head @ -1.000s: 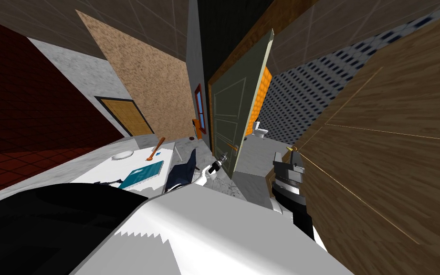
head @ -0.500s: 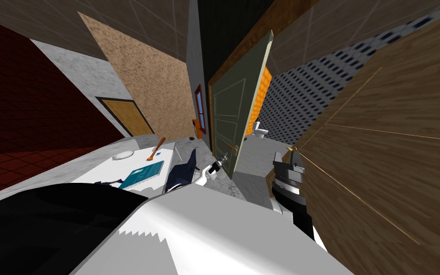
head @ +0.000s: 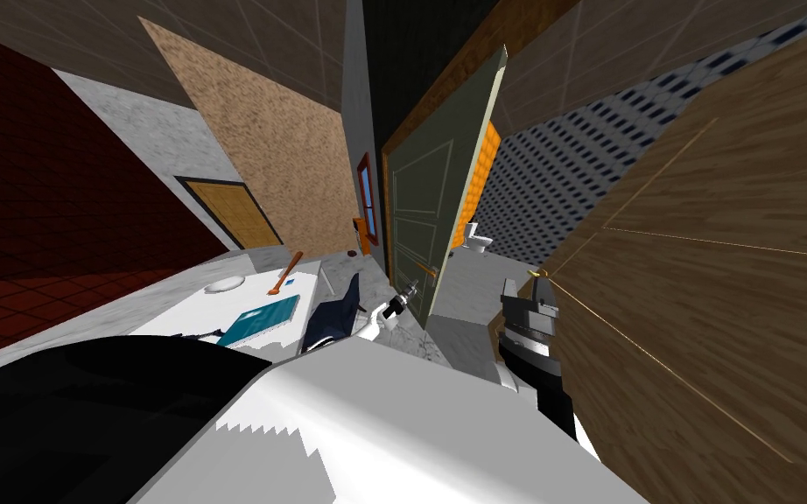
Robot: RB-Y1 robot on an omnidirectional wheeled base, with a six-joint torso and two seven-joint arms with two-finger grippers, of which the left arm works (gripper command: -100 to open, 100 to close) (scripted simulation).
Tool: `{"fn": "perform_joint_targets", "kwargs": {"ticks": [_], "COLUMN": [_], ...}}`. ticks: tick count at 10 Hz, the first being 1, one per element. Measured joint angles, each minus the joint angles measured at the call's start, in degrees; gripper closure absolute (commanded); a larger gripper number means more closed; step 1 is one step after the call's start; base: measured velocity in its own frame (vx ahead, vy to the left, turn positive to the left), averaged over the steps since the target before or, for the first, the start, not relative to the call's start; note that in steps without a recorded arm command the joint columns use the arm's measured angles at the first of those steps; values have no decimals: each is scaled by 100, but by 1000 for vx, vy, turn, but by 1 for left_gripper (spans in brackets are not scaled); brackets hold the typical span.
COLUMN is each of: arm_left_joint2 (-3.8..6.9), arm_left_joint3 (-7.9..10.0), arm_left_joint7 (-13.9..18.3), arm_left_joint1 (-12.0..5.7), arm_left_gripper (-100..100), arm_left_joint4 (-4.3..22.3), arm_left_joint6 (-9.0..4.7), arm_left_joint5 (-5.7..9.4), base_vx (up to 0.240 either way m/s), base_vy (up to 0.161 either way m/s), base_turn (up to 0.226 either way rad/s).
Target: Push the door open
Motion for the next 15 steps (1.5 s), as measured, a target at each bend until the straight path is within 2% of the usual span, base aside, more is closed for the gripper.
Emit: {"fn": "perform_joint_targets", "kwargs": {"ticks": [4, 7, 14, 15], "arm_left_joint2": [-1, 30, 26, 56], "arm_left_joint3": [0, -118, -122, -199], "arm_left_joint7": [0, 68, 64, 99], "arm_left_joint1": [0, -8, -9, 6], "arm_left_gripper": [-100, -100, -100, -100], "arm_left_joint4": [-1, -20, -10, -62], "arm_left_joint6": [0, 19, 10, 31], "arm_left_joint5": [0, -12, -14, -22], "base_vx": [13, 15, 7, 52], "base_vy": [6, 3, 3, 20], "base_turn": [27, 13, 12, 83]}}
